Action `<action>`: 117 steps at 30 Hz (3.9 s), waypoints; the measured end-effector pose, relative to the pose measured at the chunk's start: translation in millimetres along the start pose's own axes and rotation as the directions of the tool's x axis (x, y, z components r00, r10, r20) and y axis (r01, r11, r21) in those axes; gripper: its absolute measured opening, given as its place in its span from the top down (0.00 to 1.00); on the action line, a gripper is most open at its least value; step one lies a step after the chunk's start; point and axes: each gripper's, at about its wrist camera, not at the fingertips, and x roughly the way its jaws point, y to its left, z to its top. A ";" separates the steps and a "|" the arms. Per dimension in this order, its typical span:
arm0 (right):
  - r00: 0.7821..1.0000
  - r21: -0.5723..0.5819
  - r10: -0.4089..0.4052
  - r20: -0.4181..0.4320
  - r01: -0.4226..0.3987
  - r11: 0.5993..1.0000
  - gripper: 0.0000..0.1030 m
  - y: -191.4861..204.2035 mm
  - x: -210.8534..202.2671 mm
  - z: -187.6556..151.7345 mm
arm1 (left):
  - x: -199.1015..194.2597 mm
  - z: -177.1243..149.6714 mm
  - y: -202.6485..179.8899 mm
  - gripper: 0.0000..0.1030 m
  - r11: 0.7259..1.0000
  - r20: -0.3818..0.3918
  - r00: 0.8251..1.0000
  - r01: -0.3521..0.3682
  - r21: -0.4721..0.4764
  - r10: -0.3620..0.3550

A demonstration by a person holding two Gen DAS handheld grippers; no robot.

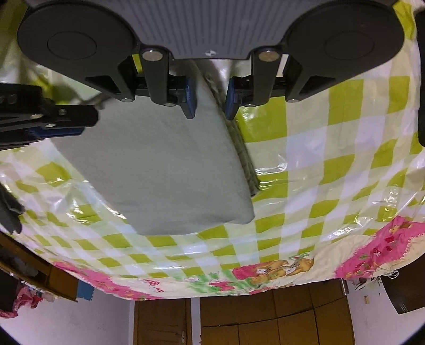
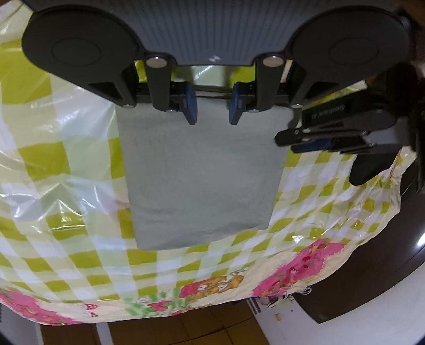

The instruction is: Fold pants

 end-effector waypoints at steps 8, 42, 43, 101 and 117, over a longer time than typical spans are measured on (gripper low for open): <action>1.000 -0.035 -0.012 -0.004 0.012 0.999 0.72 12.5 -7.3 -14.0 | -9.3 -15.3 -9.5 0.63 1.000 -0.022 0.999 0.025 -0.005 -0.025; 0.997 -0.053 -0.056 -0.055 0.053 0.997 0.70 11.1 32.3 4.1 | 31.7 -2.9 15.6 0.63 0.998 -0.085 0.996 0.014 -0.060 -0.019; 0.997 -0.046 -0.053 -0.061 0.050 0.998 0.70 11.7 37.9 7.9 | 35.3 0.4 18.7 0.63 0.998 -0.085 0.996 0.007 -0.066 -0.012; 0.996 -0.028 -0.092 -0.010 0.092 0.995 0.67 28.9 -10.7 -38.3 | -29.3 -36.2 -18.8 0.13 0.992 -0.040 0.993 -0.116 -0.051 0.114; 0.993 -0.042 -0.121 0.008 0.121 0.992 0.66 31.8 -14.0 -39.8 | -34.4 -38.0 -16.3 0.06 0.988 -0.025 0.992 -0.126 -0.090 0.124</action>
